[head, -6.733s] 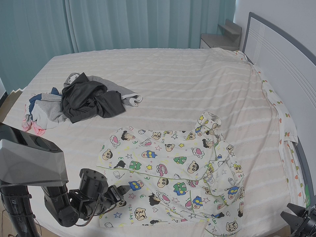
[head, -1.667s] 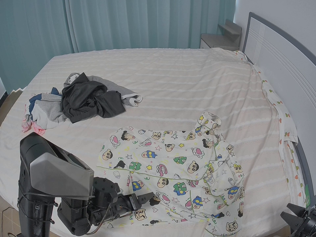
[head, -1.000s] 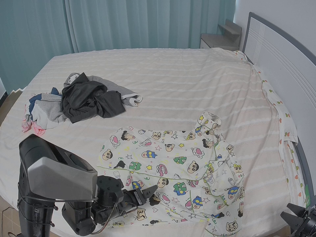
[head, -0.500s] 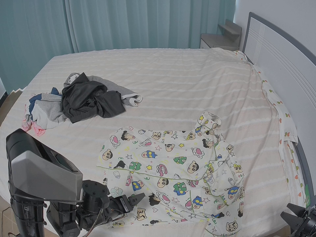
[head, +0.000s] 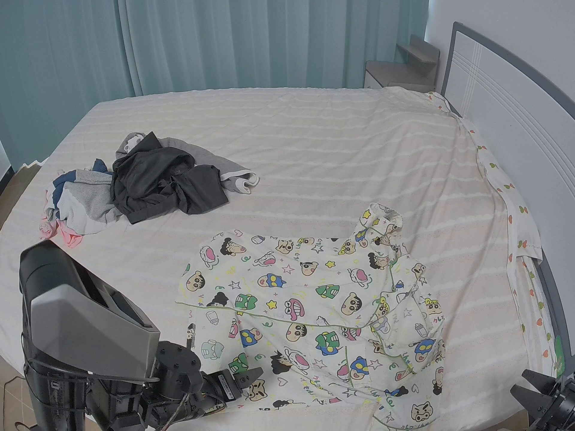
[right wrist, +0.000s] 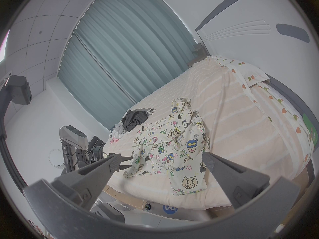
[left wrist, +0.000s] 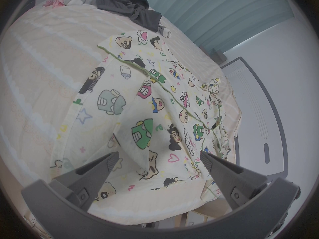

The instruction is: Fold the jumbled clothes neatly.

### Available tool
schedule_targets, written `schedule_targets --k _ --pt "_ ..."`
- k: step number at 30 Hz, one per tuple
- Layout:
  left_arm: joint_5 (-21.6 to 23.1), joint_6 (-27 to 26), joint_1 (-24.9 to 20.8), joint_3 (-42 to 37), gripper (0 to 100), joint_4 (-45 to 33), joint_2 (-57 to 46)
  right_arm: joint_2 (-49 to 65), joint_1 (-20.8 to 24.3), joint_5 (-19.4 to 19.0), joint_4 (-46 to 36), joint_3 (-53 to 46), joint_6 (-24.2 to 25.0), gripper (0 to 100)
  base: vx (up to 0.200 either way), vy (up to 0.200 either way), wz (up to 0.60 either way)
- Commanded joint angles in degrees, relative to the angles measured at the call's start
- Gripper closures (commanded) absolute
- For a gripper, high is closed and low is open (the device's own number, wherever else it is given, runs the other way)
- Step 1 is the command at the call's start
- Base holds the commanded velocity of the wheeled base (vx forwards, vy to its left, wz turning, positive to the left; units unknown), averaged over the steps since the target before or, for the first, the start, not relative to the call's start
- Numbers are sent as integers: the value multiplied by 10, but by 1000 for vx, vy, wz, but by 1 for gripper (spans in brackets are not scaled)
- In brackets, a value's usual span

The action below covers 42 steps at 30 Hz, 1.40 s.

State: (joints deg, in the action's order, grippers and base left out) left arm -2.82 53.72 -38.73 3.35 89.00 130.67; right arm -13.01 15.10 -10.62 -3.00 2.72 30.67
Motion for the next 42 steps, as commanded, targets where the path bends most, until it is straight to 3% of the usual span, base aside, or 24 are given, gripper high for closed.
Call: schedule_targets --k 1,9,15,35,36,42 --pt "-2 0 -7 2 0 10 22 -1 0 0 0 0 0 0 0 0 0" --pt "-5 0 -6 10 0 10 34 0 0 0 0 0 0 0 0 0 0" --pt "-53 1 1 44 0 10 60 0 0 0 0 0 0 0 0 0 0" --pt "-76 2 7 39 0 10 52 0 0 0 0 0 0 0 0 0 0" --pt "-76 2 7 39 100 10 51 0 0 0 0 0 0 0 0 0 0" --pt "-76 1 7 35 100 10 51 0 0 0 0 0 0 0 0 0 0"
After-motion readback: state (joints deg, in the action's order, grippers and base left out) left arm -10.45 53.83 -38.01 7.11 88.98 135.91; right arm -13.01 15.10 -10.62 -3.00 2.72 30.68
